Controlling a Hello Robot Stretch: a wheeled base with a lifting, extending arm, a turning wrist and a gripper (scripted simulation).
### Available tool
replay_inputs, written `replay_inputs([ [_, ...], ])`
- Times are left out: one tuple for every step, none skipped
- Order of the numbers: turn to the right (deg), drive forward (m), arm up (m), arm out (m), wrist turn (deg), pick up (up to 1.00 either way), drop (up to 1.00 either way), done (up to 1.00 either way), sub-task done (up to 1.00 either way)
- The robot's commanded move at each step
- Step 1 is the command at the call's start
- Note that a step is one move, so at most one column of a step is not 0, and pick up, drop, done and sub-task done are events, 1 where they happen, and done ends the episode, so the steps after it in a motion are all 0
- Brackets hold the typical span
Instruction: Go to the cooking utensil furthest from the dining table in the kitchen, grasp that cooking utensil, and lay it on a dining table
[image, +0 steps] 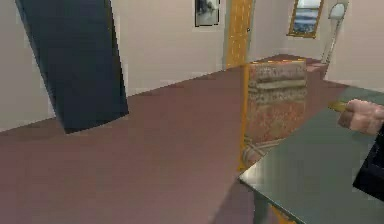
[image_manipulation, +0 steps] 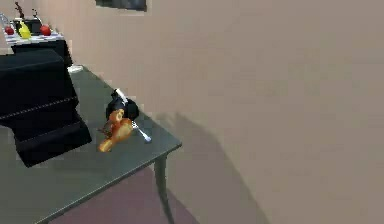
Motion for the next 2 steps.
replay_inputs([
  [-45.0,0.0,0.0,0.0,0.0,0.0,0.0,0.0,0.0],
  [-9.0,0.0,0.0,0.0,0.0,0.0,0.0,0.0,0.0],
])
